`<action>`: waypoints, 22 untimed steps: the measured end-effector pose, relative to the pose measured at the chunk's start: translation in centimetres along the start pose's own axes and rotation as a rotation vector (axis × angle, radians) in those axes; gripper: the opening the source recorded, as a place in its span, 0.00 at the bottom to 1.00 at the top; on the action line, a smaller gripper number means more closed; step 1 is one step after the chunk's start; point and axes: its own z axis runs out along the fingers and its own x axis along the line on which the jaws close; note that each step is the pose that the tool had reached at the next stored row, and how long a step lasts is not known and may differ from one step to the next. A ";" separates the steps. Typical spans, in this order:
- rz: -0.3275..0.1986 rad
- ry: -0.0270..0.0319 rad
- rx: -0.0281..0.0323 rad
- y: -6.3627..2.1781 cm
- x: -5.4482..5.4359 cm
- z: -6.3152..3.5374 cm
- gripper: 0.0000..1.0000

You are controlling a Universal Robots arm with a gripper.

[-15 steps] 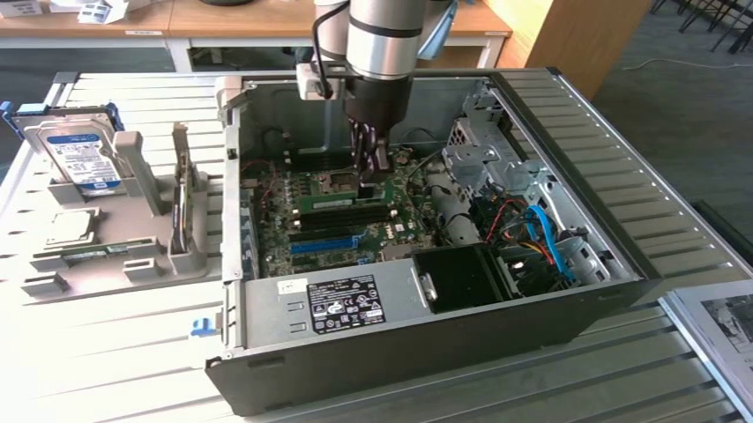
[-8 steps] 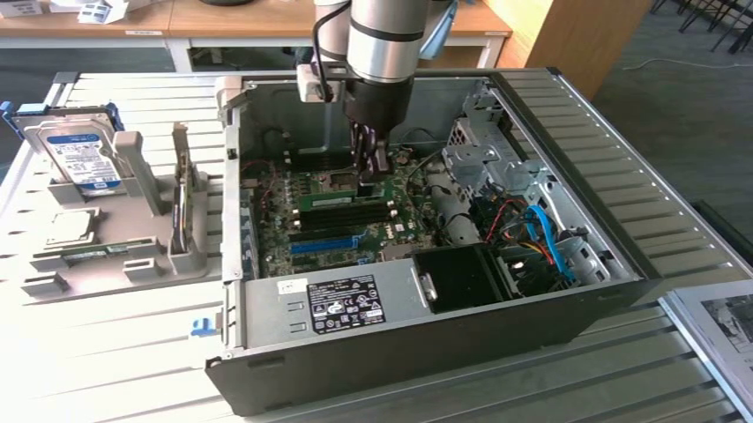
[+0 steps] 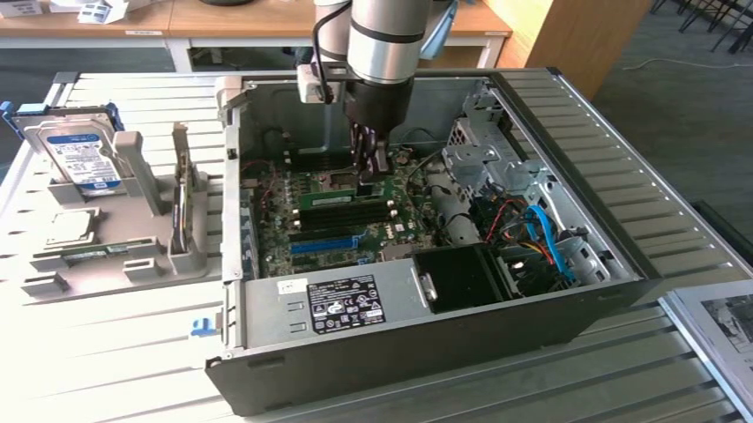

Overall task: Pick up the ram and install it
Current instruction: 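Insert the ram into the slot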

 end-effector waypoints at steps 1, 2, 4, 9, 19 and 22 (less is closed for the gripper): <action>0.000 0.0000 0.0000 -0.12 0.0 -0.01 0.12; 0.000 0.0000 -0.0001 -0.24 0.0 -0.01 0.12; 0.000 0.0000 0.0000 -0.41 0.0 -0.02 0.12; 0.000 -0.0016 0.0000 -0.42 0.0 0.05 0.12; 0.000 -0.0037 0.0003 -0.47 -0.1 0.95 0.12; 0.000 -0.0059 0.0004 -0.47 -0.1 0.96 0.12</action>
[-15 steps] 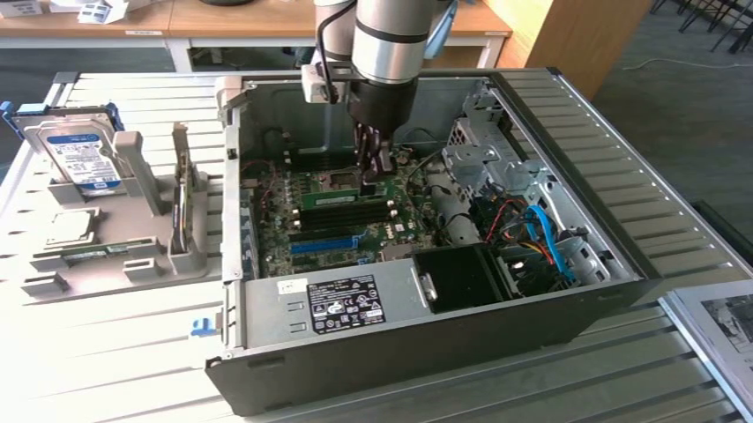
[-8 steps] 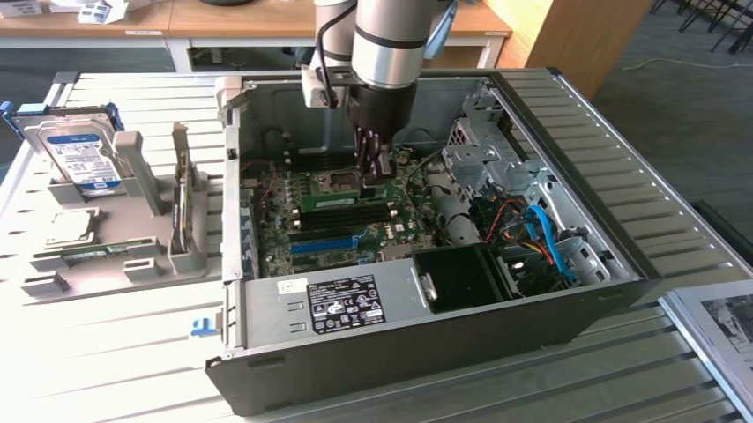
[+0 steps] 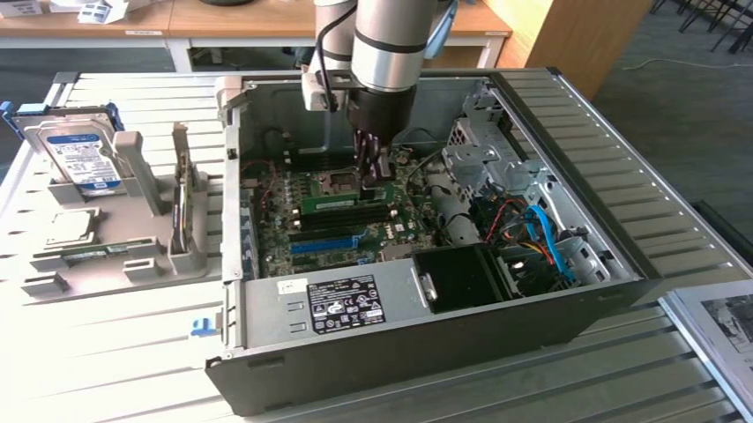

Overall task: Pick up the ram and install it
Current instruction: 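Insert the ram into the slot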

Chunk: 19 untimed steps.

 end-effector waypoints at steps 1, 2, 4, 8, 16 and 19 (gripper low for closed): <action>0.000 -0.0031 0.0002 0.00 0.0 0.01 0.12; 0.000 -0.0084 0.0005 -0.01 0.0 0.02 0.12; -0.001 -0.0196 0.0009 0.00 0.0 0.03 0.12; -0.001 -0.0200 0.0010 0.00 0.0 0.03 0.12; -0.001 -0.0200 0.0010 -0.03 0.0 0.61 0.12; -0.001 -0.0200 0.0009 -0.03 -0.1 0.71 0.12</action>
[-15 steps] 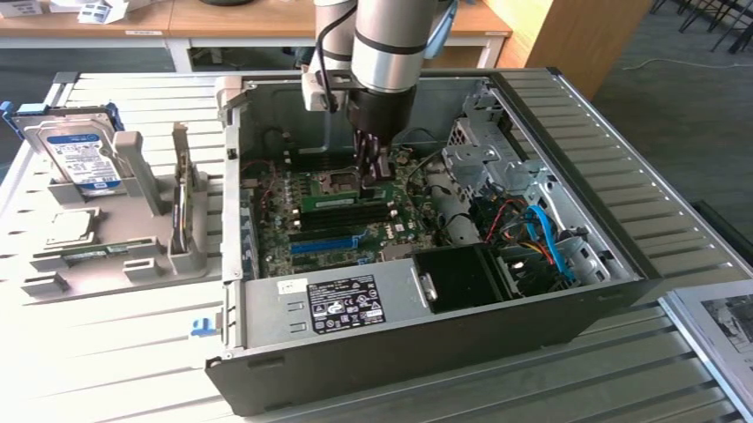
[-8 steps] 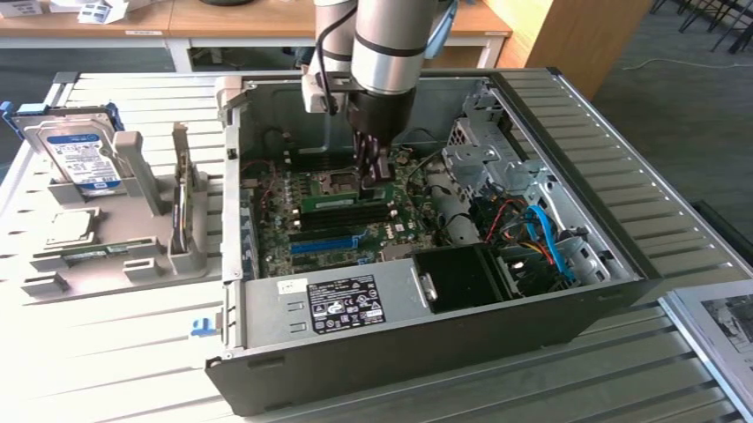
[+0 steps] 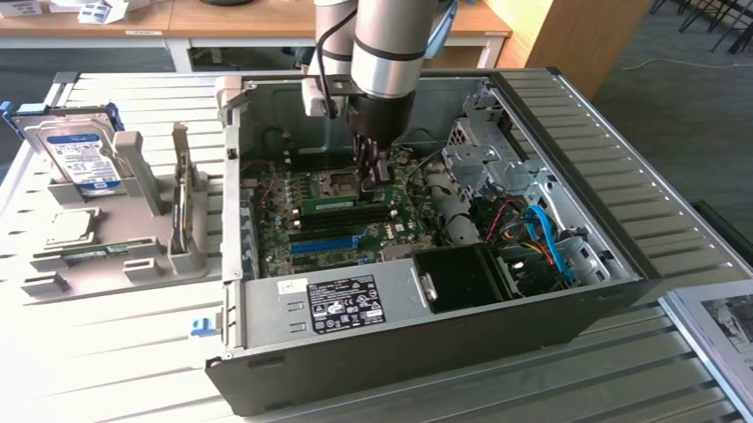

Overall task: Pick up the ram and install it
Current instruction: 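Insert the ram into the slot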

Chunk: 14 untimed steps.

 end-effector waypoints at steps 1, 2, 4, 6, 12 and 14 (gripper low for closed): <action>0.000 0.0000 0.0000 0.00 0.0 0.03 0.12; 0.000 0.0001 0.0000 0.00 0.0 0.06 0.12; 0.001 -0.0001 0.0000 -0.01 0.0 0.12 0.12; 0.004 -0.0002 -0.0002 0.00 0.0 0.18 0.12; 0.007 -0.0003 -0.0003 -0.01 0.0 0.22 0.12; 0.007 -0.0007 -0.0002 -0.01 0.0 0.27 0.12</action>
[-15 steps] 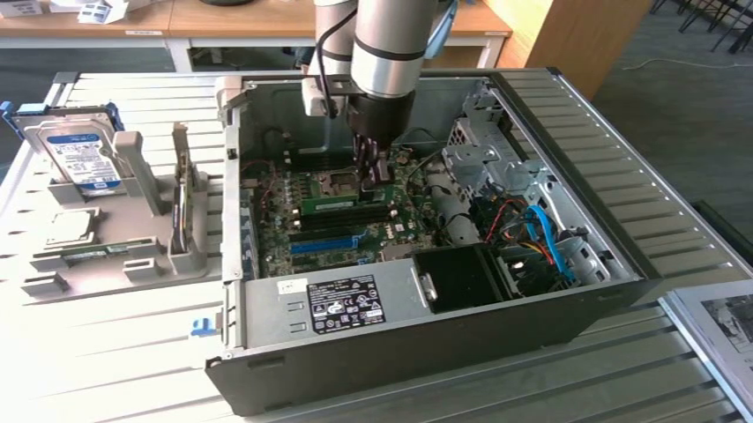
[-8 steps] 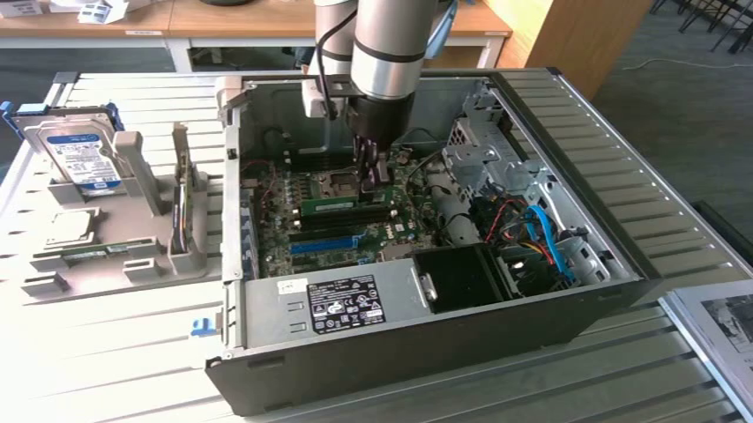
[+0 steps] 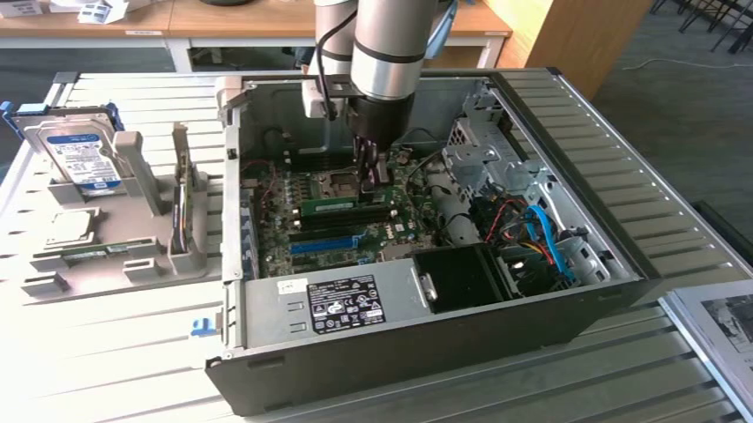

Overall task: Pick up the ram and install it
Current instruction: 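Insert the ram into the slot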

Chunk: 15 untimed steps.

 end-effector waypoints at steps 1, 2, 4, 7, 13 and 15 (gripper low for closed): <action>0.000 -0.0001 0.0001 0.00 0.0 0.05 0.12; 0.000 0.0002 -0.0001 0.00 0.0 0.08 0.12; 0.001 0.0002 -0.0001 -0.01 0.0 0.21 0.12; 0.004 0.0001 -0.0003 -0.01 0.0 0.39 0.12; 0.023 -0.0006 -0.0012 -0.02 0.0 0.60 0.12; 0.028 -0.0007 -0.0014 -0.02 0.0 0.61 0.12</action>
